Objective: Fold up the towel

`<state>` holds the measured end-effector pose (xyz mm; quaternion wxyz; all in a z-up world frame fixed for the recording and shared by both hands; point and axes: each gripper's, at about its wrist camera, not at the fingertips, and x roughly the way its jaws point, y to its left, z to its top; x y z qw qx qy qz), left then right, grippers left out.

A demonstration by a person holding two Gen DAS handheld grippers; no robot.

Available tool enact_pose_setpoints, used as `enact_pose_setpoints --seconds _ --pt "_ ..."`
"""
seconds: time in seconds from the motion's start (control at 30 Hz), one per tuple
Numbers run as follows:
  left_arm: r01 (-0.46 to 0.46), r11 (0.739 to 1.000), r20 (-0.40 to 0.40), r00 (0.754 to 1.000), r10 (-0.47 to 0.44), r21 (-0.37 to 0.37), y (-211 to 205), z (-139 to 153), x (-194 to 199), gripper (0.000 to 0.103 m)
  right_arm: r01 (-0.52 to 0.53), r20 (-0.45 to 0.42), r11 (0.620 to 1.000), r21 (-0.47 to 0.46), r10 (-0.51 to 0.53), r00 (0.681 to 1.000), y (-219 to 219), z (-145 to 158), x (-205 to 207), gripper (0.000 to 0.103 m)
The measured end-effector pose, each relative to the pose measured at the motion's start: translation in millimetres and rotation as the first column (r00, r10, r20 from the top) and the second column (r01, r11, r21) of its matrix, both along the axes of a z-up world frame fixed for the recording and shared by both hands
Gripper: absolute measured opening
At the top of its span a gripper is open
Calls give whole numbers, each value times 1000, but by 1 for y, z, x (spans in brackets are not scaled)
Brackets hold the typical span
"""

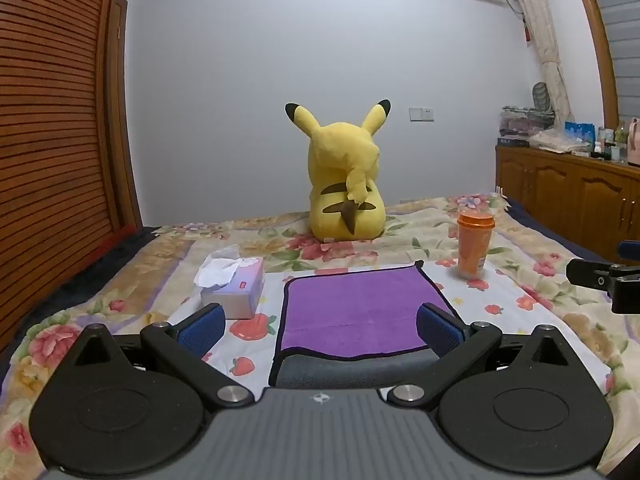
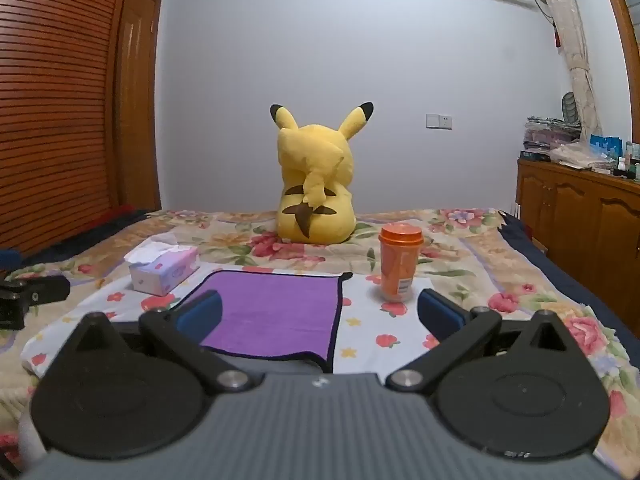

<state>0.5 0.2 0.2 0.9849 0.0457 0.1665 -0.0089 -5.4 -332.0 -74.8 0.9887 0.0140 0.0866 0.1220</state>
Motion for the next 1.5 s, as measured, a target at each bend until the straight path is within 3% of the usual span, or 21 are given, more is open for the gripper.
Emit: enact_pose_setpoints --seconds 1.5 --pt "0 1000 21 1000 0 9 3 -1 0 103 0 -2 1000 10 0 1000 -2 -1 0 103"
